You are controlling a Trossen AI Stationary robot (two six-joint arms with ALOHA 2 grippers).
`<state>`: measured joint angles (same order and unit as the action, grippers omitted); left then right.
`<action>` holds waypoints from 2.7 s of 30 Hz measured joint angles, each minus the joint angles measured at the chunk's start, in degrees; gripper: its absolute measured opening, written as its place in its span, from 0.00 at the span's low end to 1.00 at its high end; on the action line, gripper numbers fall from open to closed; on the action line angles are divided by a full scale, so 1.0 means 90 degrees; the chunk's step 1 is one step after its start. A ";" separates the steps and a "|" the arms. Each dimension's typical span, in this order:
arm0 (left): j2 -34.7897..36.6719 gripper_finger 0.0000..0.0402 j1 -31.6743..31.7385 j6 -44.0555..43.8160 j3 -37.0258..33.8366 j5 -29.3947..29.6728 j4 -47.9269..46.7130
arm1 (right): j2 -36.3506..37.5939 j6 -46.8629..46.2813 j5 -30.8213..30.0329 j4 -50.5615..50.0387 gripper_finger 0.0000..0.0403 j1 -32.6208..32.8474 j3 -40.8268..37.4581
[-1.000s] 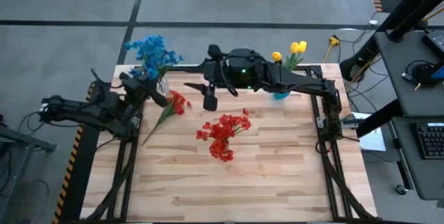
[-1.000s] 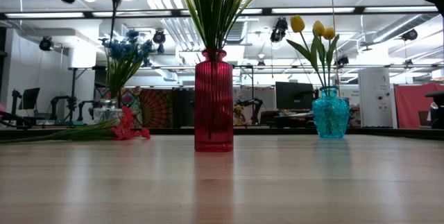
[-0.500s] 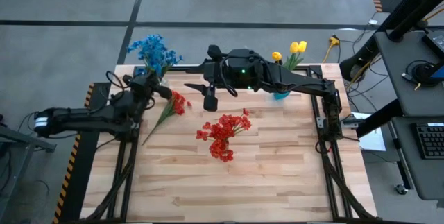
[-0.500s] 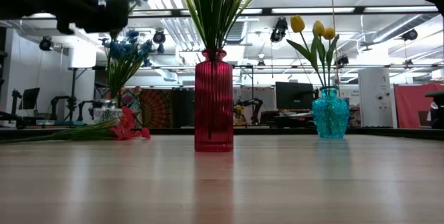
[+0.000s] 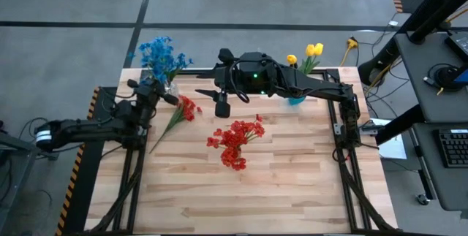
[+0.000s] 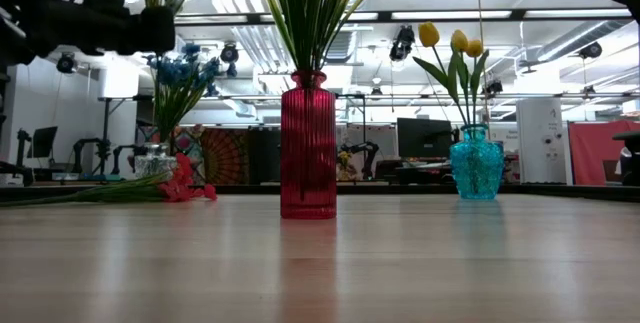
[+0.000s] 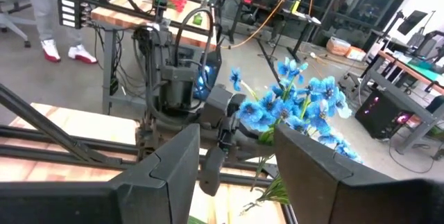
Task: Sort flowers into vase by color
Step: Put the blue flowers into the transparent vase
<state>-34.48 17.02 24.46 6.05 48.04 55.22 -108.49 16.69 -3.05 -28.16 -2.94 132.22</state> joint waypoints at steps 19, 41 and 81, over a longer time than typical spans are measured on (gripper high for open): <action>-0.0984 0.01 0.1621 -0.0807 0.0065 -0.0408 0.0034 | -0.0002 0.0068 0.0000 -0.0040 0.44 0.0000 0.0000; -0.1790 0.02 0.2015 -0.1254 0.0065 -0.0586 0.0360 | -0.0005 0.0151 -0.0002 -0.0228 0.44 0.0000 -0.0002; -0.1761 0.44 0.1998 -0.2191 0.0061 -0.0052 -0.0538 | -0.0005 0.0194 -0.0002 -0.0228 0.44 0.0000 -0.0002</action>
<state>-50.33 35.00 4.74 6.59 47.57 50.38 -108.53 18.44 -3.07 -30.22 -2.94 132.20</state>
